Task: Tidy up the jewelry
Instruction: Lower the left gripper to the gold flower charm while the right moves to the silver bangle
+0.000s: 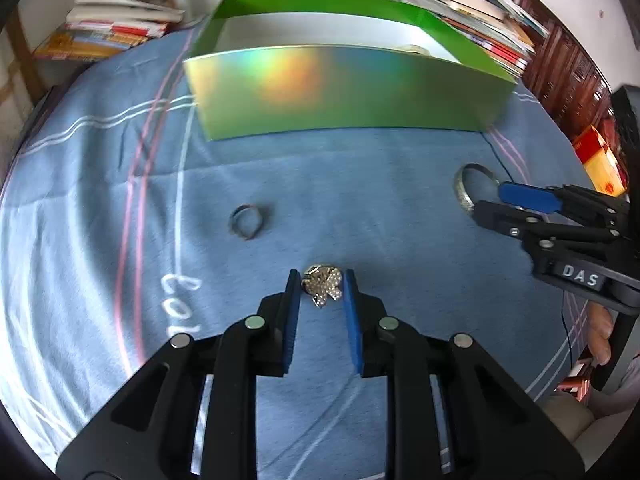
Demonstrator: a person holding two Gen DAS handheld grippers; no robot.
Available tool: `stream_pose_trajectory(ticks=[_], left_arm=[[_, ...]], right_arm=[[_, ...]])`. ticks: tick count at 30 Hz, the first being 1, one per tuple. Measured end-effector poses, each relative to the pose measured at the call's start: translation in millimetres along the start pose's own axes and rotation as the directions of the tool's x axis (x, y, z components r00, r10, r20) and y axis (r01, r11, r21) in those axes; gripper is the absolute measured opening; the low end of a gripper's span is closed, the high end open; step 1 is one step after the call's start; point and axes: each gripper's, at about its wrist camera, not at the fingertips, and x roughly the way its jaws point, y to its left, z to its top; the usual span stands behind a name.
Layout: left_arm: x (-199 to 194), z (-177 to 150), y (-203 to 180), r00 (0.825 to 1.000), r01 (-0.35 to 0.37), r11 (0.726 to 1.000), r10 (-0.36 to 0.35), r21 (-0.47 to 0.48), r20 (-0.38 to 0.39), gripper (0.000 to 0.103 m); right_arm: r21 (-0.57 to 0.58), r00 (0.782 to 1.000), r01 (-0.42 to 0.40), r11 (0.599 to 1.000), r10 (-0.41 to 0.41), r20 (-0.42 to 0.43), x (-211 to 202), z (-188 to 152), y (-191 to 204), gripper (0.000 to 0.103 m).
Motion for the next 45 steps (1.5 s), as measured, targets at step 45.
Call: stream_pose_trajectory(ticks=[45], left_arm=[[6, 0, -7, 0.991, -0.126, 0.992, 0.127, -0.027, 0.034, 0.041]], right_arm=[[-0.033, 0.992, 0.126, 0.992, -0.125, 0.018, 13, 6, 23, 0.039]])
